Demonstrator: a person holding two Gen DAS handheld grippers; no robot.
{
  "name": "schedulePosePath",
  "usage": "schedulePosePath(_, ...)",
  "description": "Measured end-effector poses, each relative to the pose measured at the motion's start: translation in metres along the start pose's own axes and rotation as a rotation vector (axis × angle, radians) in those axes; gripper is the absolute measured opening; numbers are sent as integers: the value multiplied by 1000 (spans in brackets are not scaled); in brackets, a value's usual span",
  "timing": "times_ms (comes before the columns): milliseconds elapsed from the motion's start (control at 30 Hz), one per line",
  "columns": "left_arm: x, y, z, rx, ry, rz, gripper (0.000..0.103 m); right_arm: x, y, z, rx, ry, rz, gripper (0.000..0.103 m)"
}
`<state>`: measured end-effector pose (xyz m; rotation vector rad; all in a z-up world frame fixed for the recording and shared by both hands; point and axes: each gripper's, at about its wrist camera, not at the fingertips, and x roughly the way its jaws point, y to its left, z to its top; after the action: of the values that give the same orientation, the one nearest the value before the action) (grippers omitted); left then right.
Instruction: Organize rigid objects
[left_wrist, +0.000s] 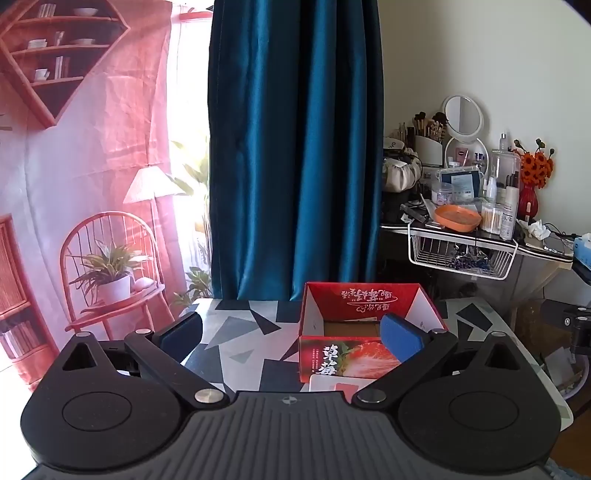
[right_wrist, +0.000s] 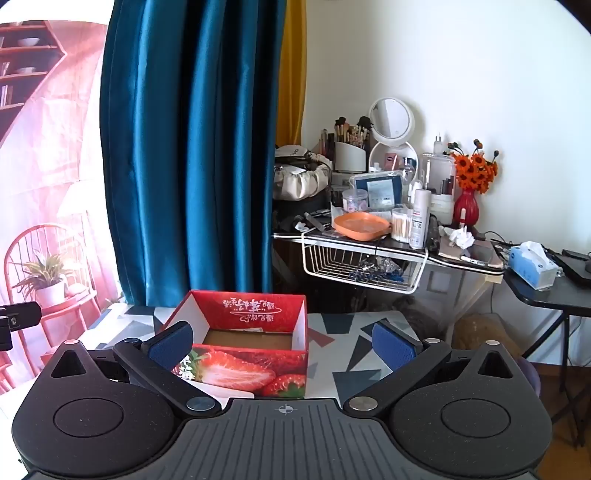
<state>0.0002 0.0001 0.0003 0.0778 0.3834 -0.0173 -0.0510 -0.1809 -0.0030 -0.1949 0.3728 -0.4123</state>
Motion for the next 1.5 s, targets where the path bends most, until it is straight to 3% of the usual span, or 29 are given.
schedulePosePath(1500,-1,0,-1,8,-4,-15,103,3,5,3,4,14,2,103)
